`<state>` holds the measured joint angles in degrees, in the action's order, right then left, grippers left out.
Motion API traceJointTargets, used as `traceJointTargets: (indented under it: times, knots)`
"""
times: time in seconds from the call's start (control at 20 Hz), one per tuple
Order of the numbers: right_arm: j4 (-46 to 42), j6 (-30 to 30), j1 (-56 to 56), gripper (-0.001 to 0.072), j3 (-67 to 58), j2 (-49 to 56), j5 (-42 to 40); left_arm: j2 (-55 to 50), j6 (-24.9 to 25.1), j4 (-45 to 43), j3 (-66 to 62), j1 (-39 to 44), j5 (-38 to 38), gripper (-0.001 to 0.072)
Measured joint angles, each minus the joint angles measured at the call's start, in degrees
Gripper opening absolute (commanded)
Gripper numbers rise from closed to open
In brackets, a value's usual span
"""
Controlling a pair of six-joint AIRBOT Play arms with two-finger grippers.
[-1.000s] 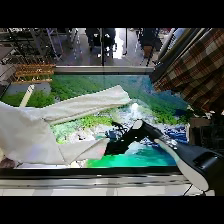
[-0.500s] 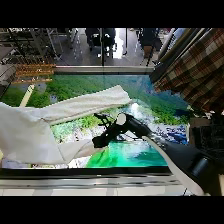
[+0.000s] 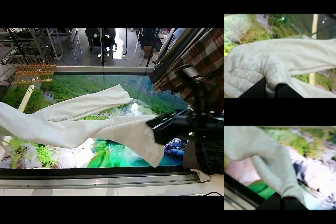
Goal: Fold the clothes and pants, and hang the long-sleeved shirts on hangers.
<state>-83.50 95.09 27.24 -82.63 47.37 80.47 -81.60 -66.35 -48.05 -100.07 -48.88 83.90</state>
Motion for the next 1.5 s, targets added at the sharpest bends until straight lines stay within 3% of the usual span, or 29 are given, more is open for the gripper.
traceJointTargets:
  times: [0.15,0.2,0.25,0.3,0.4,0.55,0.9,1.15,1.5]
  knots:
    - [-1.4,-2.8,-13.3,0.0031,0.9,7.2,-1.1,-2.8,-0.6,-8.9,1.6,6.2,-0.1,0.0034]
    - [0.8,-4.8,-18.1,0.0095,1.0,11.3,-1.9,-3.9,-0.8,-11.7,2.3,7.9,-0.1,0.0034]
    - [4.5,-7.0,-23.3,0.0388,1.0,16.6,-3.2,-5.3,-1.1,-14.4,2.8,9.4,-0.1,0.0034]
    - [8.5,-9.2,-27.8,0.0497,0.8,21.7,-3.9,-6.8,-1.7,-16.3,3.3,10.6,-0.1,0.0034]
    - [17.8,-14.3,-36.0,0.0442,0.5,31.7,-2.9,-9.5,-2.8,-19.0,3.8,11.8,0.4,0.0034]
    - [24.4,-22.5,-43.8,0.0437,3.3,41.0,0.4,-12.2,-3.8,-21.0,4.2,12.6,1.4,0.0035]
    - [25.2,-36.9,-47.4,0.0467,9.5,46.3,-7.5,-13.7,-4.4,-22.2,4.3,13.0,2.1,0.0035]
    - [25.5,-44.8,-45.4,0.0467,10.3,48.4,-7.7,-13.9,-4.4,-22.3,4.3,13.0,2.4,0.0035]
    - [26.5,-49.4,-44.0,0.0466,10.4,49.2,-2.6,-13.9,-4.4,-22.4,4.3,13.0,2.7,0.0036]
